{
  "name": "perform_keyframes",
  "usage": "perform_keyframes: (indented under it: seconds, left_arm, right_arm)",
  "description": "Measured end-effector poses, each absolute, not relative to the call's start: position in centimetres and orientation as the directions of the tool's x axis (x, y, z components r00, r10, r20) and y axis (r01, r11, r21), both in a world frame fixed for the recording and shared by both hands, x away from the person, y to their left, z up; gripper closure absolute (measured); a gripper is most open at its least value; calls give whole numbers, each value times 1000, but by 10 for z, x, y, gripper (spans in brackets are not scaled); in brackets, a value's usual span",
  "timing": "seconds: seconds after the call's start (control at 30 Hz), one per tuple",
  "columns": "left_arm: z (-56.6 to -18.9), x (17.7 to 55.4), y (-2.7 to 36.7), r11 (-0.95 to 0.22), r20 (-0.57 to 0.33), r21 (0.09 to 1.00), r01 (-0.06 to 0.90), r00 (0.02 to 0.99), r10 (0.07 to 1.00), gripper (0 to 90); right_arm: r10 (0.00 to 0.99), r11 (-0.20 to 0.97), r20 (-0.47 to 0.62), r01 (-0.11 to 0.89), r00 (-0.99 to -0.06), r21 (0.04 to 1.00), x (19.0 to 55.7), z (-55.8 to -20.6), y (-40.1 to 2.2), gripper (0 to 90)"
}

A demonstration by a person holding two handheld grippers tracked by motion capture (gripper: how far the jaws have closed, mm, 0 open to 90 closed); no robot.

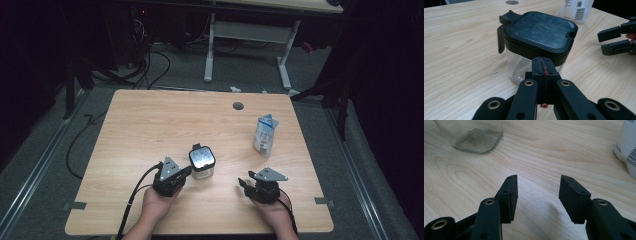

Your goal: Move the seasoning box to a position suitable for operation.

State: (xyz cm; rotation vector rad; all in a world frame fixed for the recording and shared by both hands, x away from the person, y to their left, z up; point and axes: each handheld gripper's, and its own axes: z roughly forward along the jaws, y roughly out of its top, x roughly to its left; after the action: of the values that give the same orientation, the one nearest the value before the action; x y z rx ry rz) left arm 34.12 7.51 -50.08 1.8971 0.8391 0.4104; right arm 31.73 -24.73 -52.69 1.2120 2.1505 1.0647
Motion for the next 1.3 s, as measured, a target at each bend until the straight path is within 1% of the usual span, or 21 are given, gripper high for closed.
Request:
perform_keyframes:
  seconds: [0.7, 0.93, 1.1, 1.17, 1.2, 1.23, 1.27, 1.3]
  left_arm:
    - [-502, 331, 45, -327, -66, 878, 350, 765, 641, 899]
    - [-501, 330, 50, -329, -62, 877, 349, 762, 645, 883]
    - [-499, 333, 63, -311, -64, 880, 359, 738, 672, 863]
    - [-498, 336, 71, -298, -69, 881, 368, 723, 687, 825]
    - [-497, 338, 74, -286, -77, 883, 372, 716, 694, 825]
    - [-496, 340, 78, -277, -84, 883, 378, 710, 699, 761]
    - [-495, 342, 81, -272, -89, 884, 381, 707, 702, 761]
    - [-493, 346, 86, -272, -77, 886, 376, 697, 713, 704]
  right_arm:
    - [859, 313, -10, 510, -512, 801, 317, -526, -248, 504]
    - [858, 314, -10, 508, -514, 802, 317, -527, -248, 505]
    - [858, 311, -7, 507, -514, 804, 317, -526, -248, 505]
    - [858, 309, -6, 506, -514, 805, 317, -526, -248, 504]
    - [859, 307, -5, 507, -512, 805, 317, -526, -248, 505]
    - [858, 309, -5, 509, -514, 804, 317, -526, -248, 520]
    - [858, 309, -5, 509, -514, 804, 317, -526, -248, 520]
    - [857, 316, -14, 503, -515, 804, 317, -527, -248, 524]
